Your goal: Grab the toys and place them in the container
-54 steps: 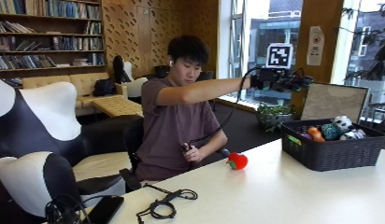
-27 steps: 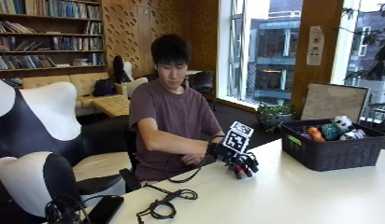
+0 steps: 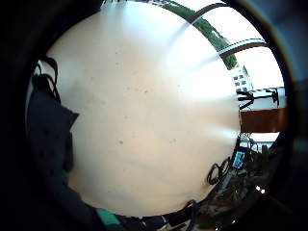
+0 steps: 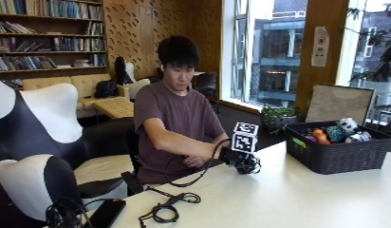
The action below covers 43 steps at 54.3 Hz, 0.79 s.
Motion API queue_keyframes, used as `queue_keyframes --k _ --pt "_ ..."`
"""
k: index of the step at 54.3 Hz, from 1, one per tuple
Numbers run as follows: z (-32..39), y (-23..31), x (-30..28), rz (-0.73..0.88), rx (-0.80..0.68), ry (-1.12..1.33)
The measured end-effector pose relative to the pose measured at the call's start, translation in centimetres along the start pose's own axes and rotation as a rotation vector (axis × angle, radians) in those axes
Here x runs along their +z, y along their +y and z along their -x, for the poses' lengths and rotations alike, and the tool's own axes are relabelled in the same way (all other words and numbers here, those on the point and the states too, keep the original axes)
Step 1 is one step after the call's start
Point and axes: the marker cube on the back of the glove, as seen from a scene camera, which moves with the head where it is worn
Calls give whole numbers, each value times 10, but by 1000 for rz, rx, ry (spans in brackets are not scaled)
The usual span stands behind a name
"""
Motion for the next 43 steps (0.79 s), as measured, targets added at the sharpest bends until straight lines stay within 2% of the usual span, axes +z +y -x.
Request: queue_keyframes --k 4,9,22,25,28,32,35,36,40,43 --pt "-9 -17 -22 24 62 -10" --pt "-16 -42 -77 29 137 -49" --pt "-6 -92 -230 -99 238 119" --pt "2 -101 -254 -120 204 154" --pt "12 -108 -272 -122 87 214" --pt "39 -126 -291 -134 93 192" --pt "51 -133 -297 -128 -69 202" --pt "55 -137 -298 -131 -82 205" --pt "78 -159 -300 -147 22 213" --pt "103 -173 -296 -143 29 185"
